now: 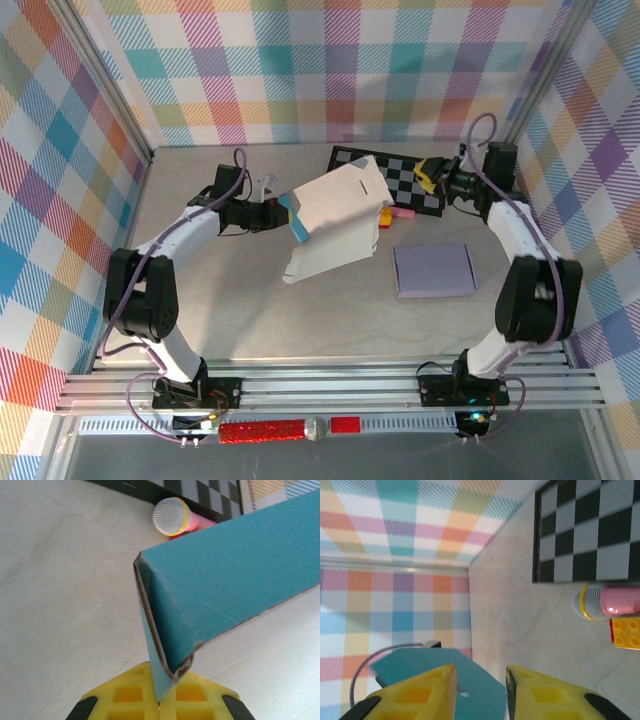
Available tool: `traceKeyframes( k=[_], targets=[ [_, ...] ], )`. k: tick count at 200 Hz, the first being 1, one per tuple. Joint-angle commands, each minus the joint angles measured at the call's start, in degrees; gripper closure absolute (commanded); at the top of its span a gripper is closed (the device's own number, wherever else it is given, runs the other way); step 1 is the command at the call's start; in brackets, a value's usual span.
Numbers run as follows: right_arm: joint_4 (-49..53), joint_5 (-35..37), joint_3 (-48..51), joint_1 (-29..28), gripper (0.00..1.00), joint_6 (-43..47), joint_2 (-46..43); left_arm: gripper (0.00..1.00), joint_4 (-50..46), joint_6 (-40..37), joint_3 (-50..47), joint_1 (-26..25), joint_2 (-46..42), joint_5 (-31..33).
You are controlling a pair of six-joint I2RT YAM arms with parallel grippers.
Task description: Fold the paper box
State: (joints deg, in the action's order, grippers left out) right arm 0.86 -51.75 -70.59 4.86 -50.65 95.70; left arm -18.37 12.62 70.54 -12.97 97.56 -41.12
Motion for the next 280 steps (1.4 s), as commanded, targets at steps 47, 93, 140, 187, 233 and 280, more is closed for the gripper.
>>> traceKeyframes(
  k=[47, 93, 140, 187, 233, 280],
  targets=[
    [-8.31, -17.65, -9.68, -3.80, 0.64, 2.93, 7.91, 1.00, 0.48, 0.64, 5.22, 0.26, 4.53, -6.78],
    [-6.20, -16.64, -7.36, -6.80, 0.65, 5.77, 6.90, 1.00, -0.08, 0.63, 5.74, 0.30, 5.45, -6.70],
    [-9.90, -14.70, -1.94, -7.50, 0.65, 4.96, 2.20, 1.00, -0.60, 0.47, 6.10, 0.30, 6.15, -6.74],
    [-9.79, -12.83, 0.90, -7.50, 0.63, 6.22, -1.97, 1.00, -1.13, 0.39, 6.58, 0.30, 6.50, -7.00],
    [-3.63, -12.72, -0.73, -8.42, 0.62, 11.00, -1.33, 1.00, -1.40, 0.21, 6.55, 0.23, 6.28, -7.35],
    [-0.14, -12.01, -2.27, -10.20, 0.61, 14.27, -0.56, 1.00, -1.67, 0.21, 6.38, 0.25, 5.93, -7.52]
  ],
)
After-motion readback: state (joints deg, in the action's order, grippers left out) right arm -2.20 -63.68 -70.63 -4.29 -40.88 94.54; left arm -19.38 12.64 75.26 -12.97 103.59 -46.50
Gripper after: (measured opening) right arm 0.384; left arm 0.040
